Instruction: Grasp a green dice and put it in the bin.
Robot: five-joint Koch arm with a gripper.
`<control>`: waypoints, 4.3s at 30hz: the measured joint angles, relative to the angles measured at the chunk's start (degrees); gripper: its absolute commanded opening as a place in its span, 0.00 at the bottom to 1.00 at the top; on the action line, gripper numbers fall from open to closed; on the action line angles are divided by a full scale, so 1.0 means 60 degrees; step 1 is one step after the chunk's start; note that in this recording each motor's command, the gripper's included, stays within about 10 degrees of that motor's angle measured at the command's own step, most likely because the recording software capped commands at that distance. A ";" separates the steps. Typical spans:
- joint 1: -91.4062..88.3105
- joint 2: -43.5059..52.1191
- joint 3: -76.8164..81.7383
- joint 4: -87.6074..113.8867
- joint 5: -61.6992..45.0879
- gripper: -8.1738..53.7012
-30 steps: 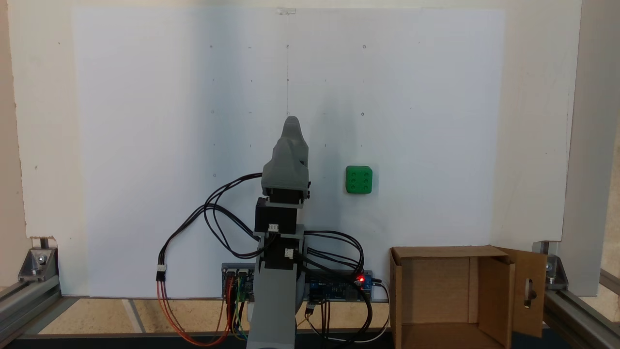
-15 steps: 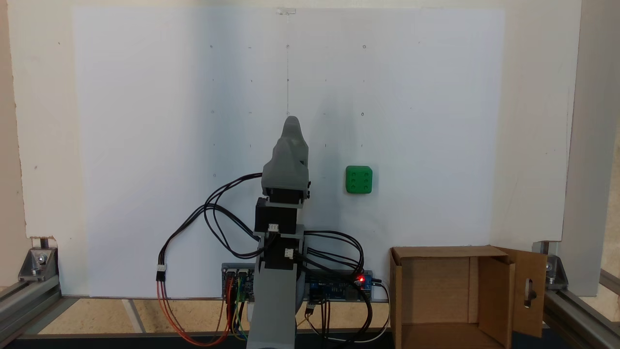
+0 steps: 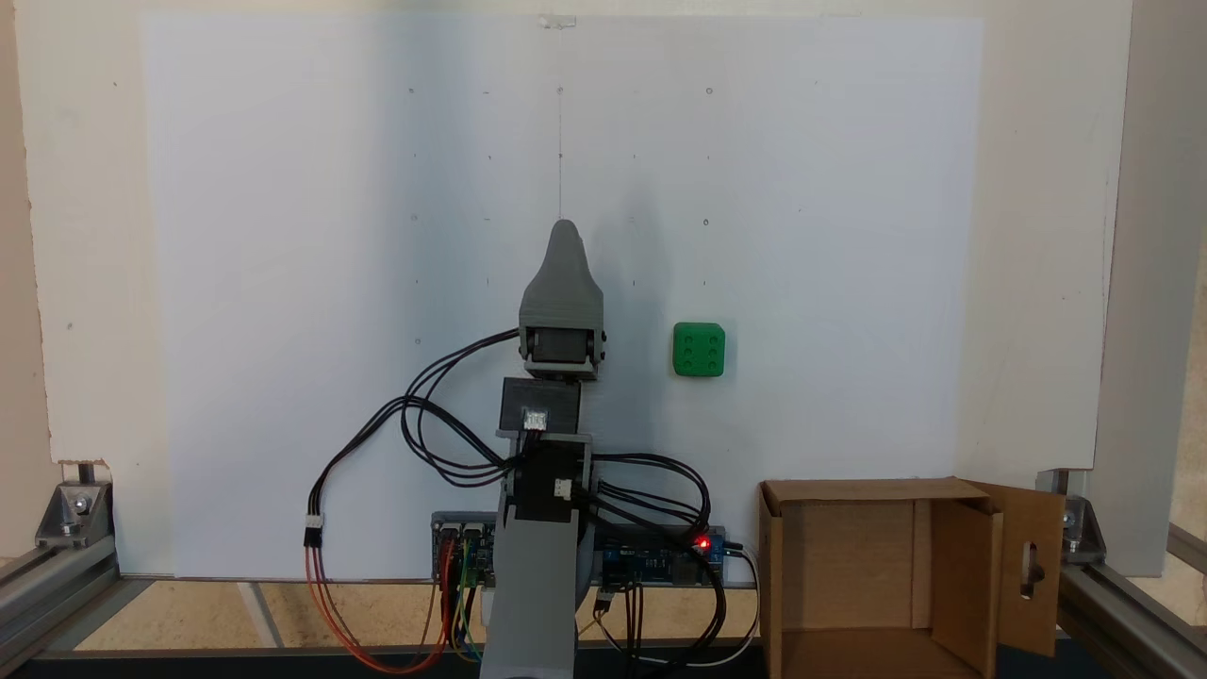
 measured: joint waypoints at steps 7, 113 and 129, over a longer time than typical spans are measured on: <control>0.0000 0.0000 -0.2095 0.4233 0.0000 0.83; 0.8247 -0.4189 -0.8774 1.6479 -0.7617 0.85; 0.8013 -0.4438 -0.8232 1.5908 -0.7588 0.85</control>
